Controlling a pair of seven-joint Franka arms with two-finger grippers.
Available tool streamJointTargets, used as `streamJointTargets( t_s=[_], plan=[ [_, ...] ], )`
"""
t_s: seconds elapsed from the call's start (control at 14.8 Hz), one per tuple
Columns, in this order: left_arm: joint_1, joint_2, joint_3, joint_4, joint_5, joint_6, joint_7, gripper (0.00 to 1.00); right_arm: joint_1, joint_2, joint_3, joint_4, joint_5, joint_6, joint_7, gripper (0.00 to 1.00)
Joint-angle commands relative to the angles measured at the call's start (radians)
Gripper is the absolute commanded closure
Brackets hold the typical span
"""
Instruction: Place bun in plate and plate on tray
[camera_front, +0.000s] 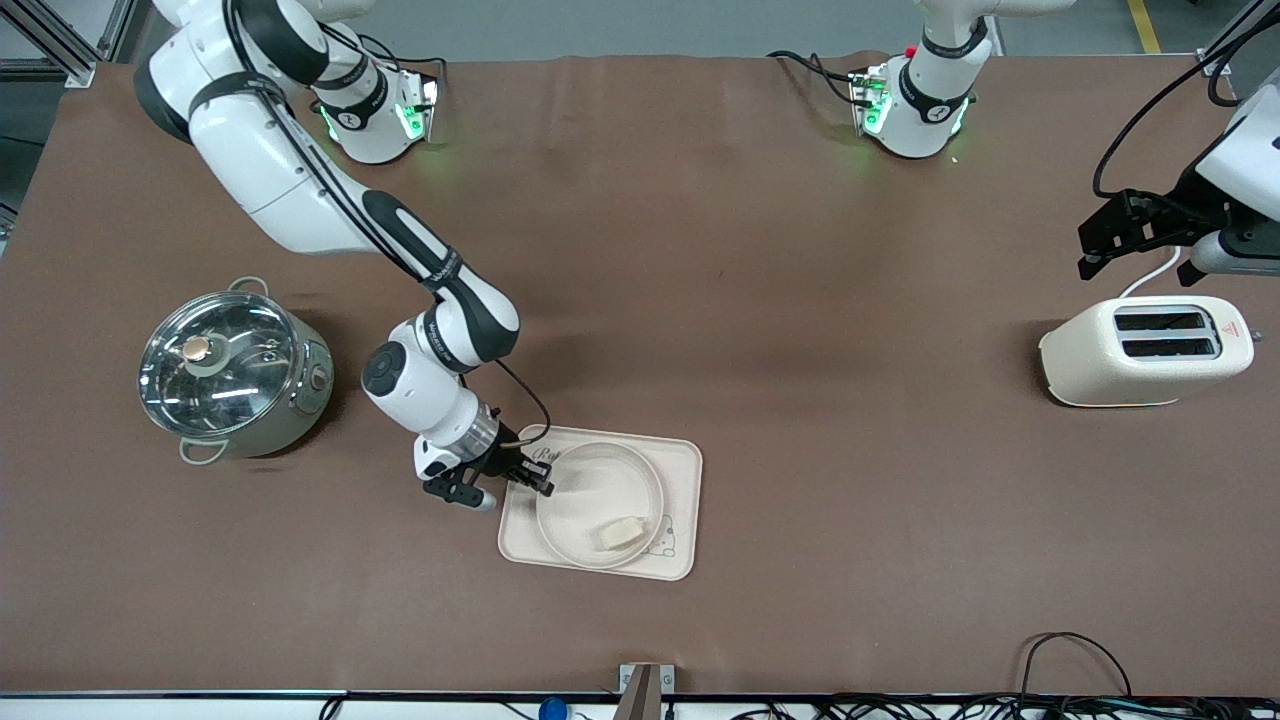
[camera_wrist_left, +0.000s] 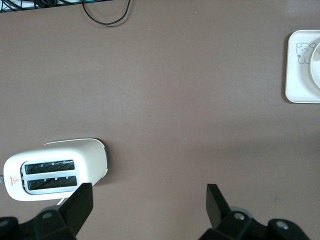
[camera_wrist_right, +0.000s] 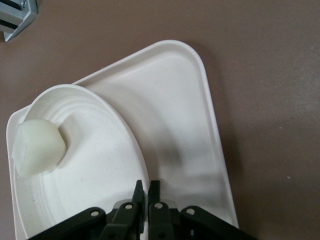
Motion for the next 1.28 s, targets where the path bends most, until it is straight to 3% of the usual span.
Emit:
streamJointTargets(
  t_s=[0.0,0.13,0.2,0.34,0.47,0.61,0.94,1.21],
  plan=[
    [0.008,-0.003,-0.002,0.006,0.000,-0.010,0.014,0.00,-0.039,-0.037,0.046,-0.080,0.004,0.036,-0.021,1.00],
    [0.008,-0.002,-0.002,0.007,0.003,-0.010,0.002,0.00,-0.040,-0.046,0.046,-0.094,0.004,0.036,-0.015,0.97],
    [0.005,0.000,-0.002,0.009,0.001,-0.008,-0.005,0.00,-0.046,-0.046,0.049,-0.094,0.004,0.036,-0.012,0.87],
    [0.007,0.003,-0.002,0.020,-0.002,-0.008,-0.005,0.00,-0.054,-0.048,0.058,-0.095,0.006,0.036,-0.012,0.52],
    [0.008,0.003,-0.002,0.020,-0.004,-0.010,-0.004,0.00,-0.060,-0.069,0.063,-0.094,0.006,0.024,-0.001,0.37],
    [0.008,0.004,0.000,0.020,-0.005,-0.028,-0.004,0.00,-0.066,-0.111,0.060,-0.082,0.007,-0.072,0.000,0.23],
    [0.008,0.006,0.000,0.021,-0.010,-0.033,-0.005,0.00,-0.109,-0.264,0.049,-0.002,-0.016,-0.418,0.006,0.07],
    [0.008,0.006,0.000,0.021,-0.010,-0.034,-0.013,0.00,-0.160,-0.449,0.037,-0.013,-0.131,-0.640,-0.024,0.00]
  ],
)
